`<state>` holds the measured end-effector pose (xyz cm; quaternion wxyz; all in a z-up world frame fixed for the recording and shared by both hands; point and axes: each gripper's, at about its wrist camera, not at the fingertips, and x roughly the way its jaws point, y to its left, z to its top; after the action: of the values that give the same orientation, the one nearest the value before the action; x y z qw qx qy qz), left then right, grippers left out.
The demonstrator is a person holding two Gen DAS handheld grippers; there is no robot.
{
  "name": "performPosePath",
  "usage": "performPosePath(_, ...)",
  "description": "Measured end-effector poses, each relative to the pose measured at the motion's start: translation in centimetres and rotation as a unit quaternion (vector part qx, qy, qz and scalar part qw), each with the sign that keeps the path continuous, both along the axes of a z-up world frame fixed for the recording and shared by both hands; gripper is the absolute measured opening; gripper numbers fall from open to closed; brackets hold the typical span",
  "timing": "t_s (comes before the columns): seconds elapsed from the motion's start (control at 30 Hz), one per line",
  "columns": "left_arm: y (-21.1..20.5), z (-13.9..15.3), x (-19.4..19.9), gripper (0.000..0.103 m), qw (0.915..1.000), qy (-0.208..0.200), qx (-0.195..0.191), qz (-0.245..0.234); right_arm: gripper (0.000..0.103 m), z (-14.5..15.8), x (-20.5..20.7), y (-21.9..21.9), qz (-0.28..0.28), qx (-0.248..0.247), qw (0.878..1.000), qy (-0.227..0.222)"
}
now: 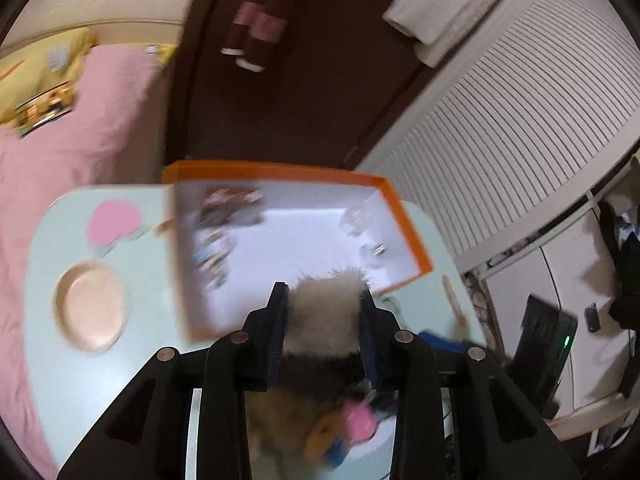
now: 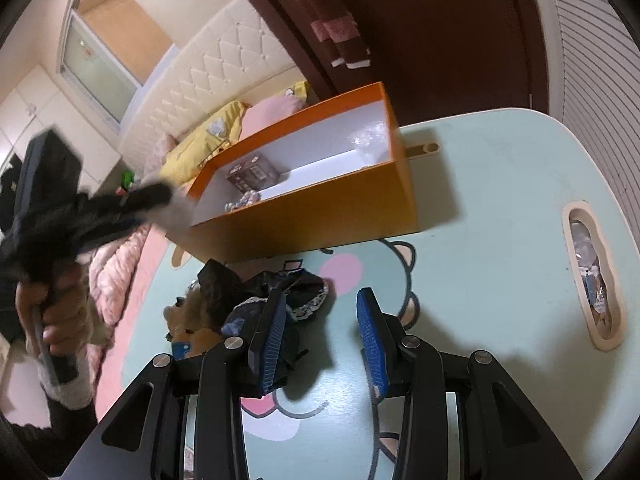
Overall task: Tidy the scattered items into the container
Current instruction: 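Lift the white fluffy ball out and release it on the table with the left tool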
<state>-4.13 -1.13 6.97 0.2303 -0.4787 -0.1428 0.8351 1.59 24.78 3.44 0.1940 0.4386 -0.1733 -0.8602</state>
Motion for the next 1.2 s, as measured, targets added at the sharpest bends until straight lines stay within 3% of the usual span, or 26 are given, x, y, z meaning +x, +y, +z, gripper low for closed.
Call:
performPosePath(0.13, -3.8, -2.0, 2.8, 0.034, 0.9989, -0.012, -0.01, 0.043, 0.037, 0.3, 0.0, -0.8, 0.007, -0.001, 1.0, 0.0)
performPosePath(0.23, -4.2, -4.1, 3.7, 0.034, 0.9978, -0.018, -0.019, 0.061, 0.037, 0.6, -0.2, -1.5, 0.01, 0.006, 1.0, 0.001)
performPosePath(0.57, -6.1, -6.6, 5.9, 0.035, 0.9939, 0.014, 0.054, 0.095, 0.037, 1.9, 0.0, -3.2, 0.015, 0.038, 0.999, 0.011)
performPosePath(0.63, -6.1, -6.9, 5.9, 0.044, 0.9933, 0.018, 0.055, 0.1, 0.037, 2.0, -0.2, -3.4, 0.015, 0.045, 0.999, 0.011)
performPosePath(0.7, -6.0, -7.3, 6.1, 0.061, 0.9939, 0.026, 0.056, 0.091, 0.037, 2.3, -0.6, -3.5, 0.021, 0.044, 0.999, 0.009)
performPosePath(0.8, -5.9, -7.9, 6.7, 0.062, 0.9937, 0.038, 0.058, 0.088, 0.037, 3.3, -1.8, -3.2, 0.034, 0.019, 0.999, -0.005)
performPosePath(0.87, -5.7, -7.4, 7.1, 0.062, 0.9932, 0.06, 0.057, 0.082, 0.037, 4.6, -2.9, -3.2, 0.034, 0.041, 0.999, -0.001)
performPosePath(0.97, -5.5, -6.9, 7.5, 0.068, 0.9923, 0.082, 0.056, 0.074, 0.037, 6.7, -5.0, -3.5, 0.034, 0.117, 0.993, 0.005)
performPosePath(1.03, -5.4, -6.8, 7.7, 0.068, 0.9925, 0.087, 0.061, 0.062, 0.037, 7.4, -7.0, -3.7, 0.05, 0.147, 0.988, -0.012)
performPosePath(1.2, -5.5, -6.7, 8.1, 0.068, 0.9915, 0.096, 0.077, 0.044, 0.037, 7.8, -11.1, -3.6, 0.062, 0.156, 0.985, -0.05)
